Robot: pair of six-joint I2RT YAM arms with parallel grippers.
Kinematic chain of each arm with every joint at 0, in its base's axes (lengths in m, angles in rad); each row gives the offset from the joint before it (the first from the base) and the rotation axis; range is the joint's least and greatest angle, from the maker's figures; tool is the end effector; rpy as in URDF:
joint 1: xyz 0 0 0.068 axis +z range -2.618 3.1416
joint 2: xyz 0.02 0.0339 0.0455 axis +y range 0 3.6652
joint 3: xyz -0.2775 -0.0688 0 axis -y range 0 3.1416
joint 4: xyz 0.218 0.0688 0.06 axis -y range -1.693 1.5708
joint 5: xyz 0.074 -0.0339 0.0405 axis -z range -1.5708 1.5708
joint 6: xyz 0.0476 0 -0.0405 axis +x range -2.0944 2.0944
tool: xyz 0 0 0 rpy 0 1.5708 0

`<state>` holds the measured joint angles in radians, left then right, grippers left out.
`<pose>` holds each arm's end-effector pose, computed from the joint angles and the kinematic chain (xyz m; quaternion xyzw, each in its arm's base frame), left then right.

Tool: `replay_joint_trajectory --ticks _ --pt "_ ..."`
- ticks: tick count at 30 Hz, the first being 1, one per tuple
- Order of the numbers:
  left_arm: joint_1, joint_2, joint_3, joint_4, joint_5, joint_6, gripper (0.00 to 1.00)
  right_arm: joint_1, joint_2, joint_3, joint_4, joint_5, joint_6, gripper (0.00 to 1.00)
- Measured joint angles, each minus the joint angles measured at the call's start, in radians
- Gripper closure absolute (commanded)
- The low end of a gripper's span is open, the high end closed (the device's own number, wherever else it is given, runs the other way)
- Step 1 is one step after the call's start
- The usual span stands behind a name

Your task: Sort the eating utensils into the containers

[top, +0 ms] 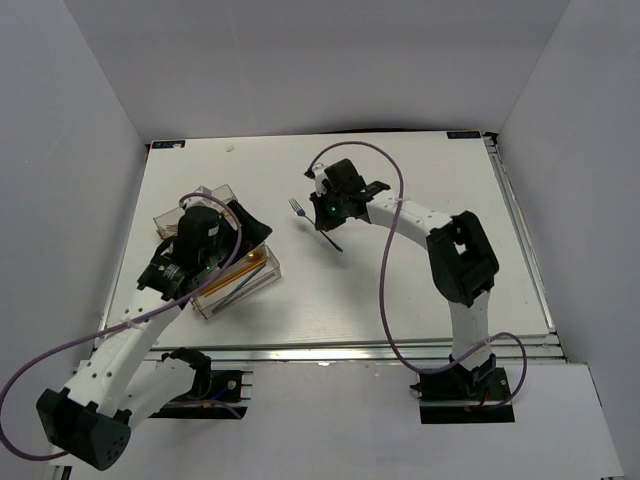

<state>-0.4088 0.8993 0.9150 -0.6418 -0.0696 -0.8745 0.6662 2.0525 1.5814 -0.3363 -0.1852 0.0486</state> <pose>0.1507 -0.0617 0.3230 -0.2208 0.8623 -0.2473 0.3828 0.3512 0.2872 0.2267 -0.3137 0.8699 0.2101 0.3174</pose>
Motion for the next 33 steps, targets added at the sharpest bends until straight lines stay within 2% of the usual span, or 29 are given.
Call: replay_joint_trajectory --ticks 6,11,16,19,20,22,23,24,26,27,31,32,33 --pt "0.0 0.149 -0.108 0.306 0.072 -0.183 0.02 0.002 -0.175 -0.098 0.03 -0.012 0.074 1.0" --pt "0.0 0.257 -0.114 0.465 0.089 -0.266 0.02 0.011 -0.342 -0.206 0.047 -0.093 0.156 1.0" --pt "-0.001 0.325 -0.114 0.6 0.127 -0.309 0.02 0.062 -0.44 -0.208 0.049 -0.153 0.204 1.0" --pt "-0.002 0.36 -0.115 0.639 0.145 -0.329 0.07 0.089 -0.463 -0.206 0.047 -0.183 0.214 1.0" --pt "-0.003 0.368 -0.118 0.654 0.149 -0.339 0.18 0.094 -0.462 -0.201 0.042 -0.188 0.214 1.0" --pt "-0.004 0.373 -0.123 0.681 0.156 -0.357 0.33 0.101 -0.457 -0.196 0.024 -0.19 0.213 1.0" --pt "-0.005 0.374 -0.124 0.69 0.16 -0.364 0.49 0.103 -0.455 -0.194 0.017 -0.19 0.213 1.0" --pt "-0.006 0.375 -0.124 0.705 0.164 -0.365 0.76 0.104 -0.453 -0.191 0.006 -0.19 0.212 1.0" --pt "-0.008 0.375 -0.122 0.719 0.166 -0.361 0.95 0.108 -0.446 -0.179 -0.014 -0.185 0.211 1.0" --pt "-0.008 0.375 -0.122 0.7 0.158 -0.327 1.0 0.108 -0.442 -0.169 -0.018 -0.181 0.209 1.0" --pt "-0.004 0.383 -0.112 0.694 0.154 -0.344 1.0 0.101 -0.433 -0.136 -0.037 -0.172 0.206 1.0" --pt "-0.004 0.382 -0.111 0.69 0.148 -0.344 1.0 0.101 -0.429 -0.13 -0.041 -0.169 0.205 0.95" --pt "-0.004 0.381 -0.108 0.681 0.138 -0.344 1.0 0.101 -0.426 -0.124 -0.048 -0.164 0.207 0.68"
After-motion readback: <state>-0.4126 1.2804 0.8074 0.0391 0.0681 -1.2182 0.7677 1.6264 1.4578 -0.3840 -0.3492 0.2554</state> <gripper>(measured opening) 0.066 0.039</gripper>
